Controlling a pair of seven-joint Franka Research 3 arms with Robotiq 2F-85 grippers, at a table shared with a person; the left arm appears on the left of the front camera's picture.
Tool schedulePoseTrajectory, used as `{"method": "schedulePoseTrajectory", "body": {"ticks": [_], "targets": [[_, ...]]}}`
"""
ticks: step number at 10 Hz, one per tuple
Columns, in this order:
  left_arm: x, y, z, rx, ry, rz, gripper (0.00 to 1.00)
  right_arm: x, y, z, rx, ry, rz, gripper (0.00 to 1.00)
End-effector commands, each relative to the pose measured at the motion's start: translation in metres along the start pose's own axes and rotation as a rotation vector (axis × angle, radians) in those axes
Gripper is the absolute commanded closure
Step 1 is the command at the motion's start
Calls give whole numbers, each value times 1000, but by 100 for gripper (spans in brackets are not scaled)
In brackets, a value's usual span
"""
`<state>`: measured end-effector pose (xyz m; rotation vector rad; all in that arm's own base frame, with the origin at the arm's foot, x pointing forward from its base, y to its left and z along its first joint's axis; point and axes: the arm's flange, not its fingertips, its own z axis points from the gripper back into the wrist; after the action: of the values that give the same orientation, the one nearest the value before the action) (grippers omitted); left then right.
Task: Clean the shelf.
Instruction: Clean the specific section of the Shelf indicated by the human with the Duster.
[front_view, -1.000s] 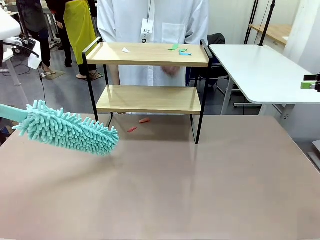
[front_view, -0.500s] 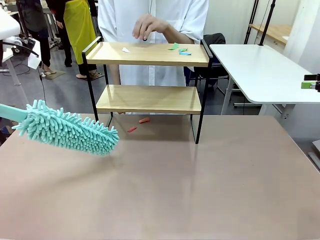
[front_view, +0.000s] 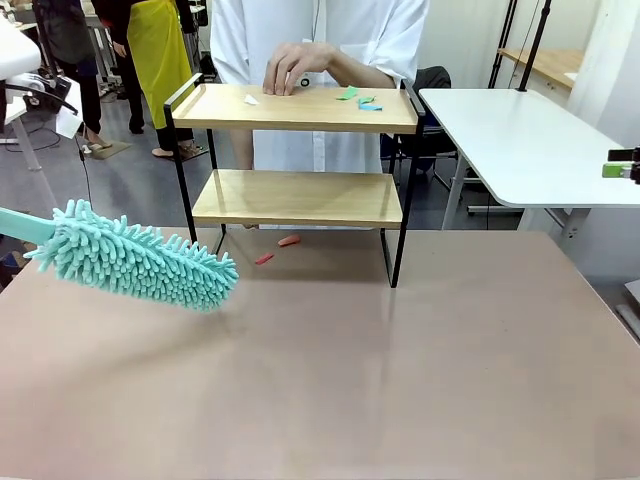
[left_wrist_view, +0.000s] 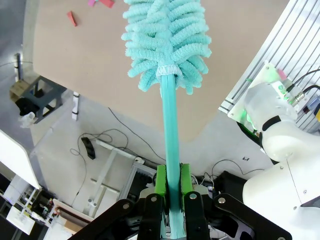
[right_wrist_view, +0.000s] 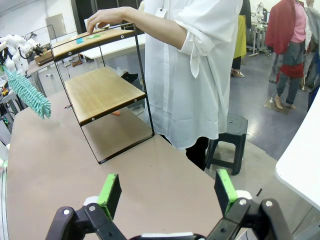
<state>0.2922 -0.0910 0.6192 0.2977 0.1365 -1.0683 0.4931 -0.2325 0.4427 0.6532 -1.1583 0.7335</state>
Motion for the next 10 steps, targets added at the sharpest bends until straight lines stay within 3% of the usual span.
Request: {"method": "schedulePoseTrajectory", "body": {"ticks": [1,6,10], "targets": [[-3,-1,-3,10,-8,4,87,2,1,-1,-1,6,6,0],[0,0,0,0,0,0,87,2,1,-1,-1,6,6,0],[5,2,7,-123,-189,-69,87,2,1,-1,-1,6,6,0]]}}
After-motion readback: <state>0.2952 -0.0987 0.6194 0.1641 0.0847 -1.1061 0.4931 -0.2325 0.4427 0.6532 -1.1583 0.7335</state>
